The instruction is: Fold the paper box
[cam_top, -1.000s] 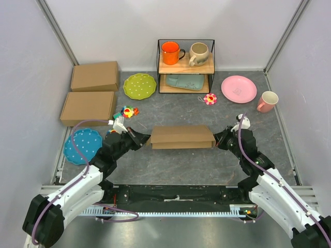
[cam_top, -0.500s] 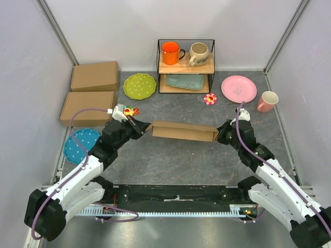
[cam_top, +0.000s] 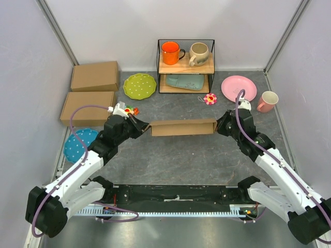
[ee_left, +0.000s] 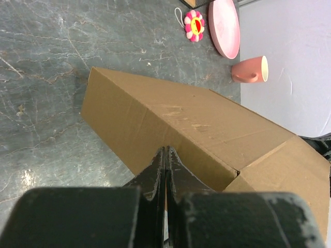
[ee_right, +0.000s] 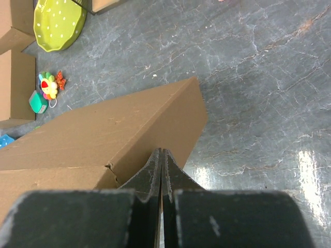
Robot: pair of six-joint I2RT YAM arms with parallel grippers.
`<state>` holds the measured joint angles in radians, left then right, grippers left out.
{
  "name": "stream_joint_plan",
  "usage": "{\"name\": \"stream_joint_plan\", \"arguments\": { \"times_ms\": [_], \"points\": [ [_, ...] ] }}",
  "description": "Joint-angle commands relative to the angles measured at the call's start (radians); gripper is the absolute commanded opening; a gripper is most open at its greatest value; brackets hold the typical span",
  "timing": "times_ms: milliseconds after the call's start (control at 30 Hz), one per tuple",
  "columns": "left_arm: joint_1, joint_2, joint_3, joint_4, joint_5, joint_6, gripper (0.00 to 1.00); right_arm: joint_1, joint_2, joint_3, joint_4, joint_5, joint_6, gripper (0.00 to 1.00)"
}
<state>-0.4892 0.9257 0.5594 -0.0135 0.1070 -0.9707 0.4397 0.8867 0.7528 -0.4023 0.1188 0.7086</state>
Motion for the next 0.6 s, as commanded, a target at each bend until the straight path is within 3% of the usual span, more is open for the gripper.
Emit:
{"name": "stream_joint_plan", "arguments": {
  "times_ms": [0, 567],
  "points": [
    [-0.031, 0.001, 0.103, 0.02, 0.181, -0.019, 0.02, 0.021, 0.006, 0.095, 0.019, -0.117, 0.041, 0.0],
    [-0.031, -0.034, 0.129, -0.163, 0.26, -0.069, 0.02, 0.021, 0.015, 0.115, -0.107, -0.162, 0.043, 0.05]
  ]
}}
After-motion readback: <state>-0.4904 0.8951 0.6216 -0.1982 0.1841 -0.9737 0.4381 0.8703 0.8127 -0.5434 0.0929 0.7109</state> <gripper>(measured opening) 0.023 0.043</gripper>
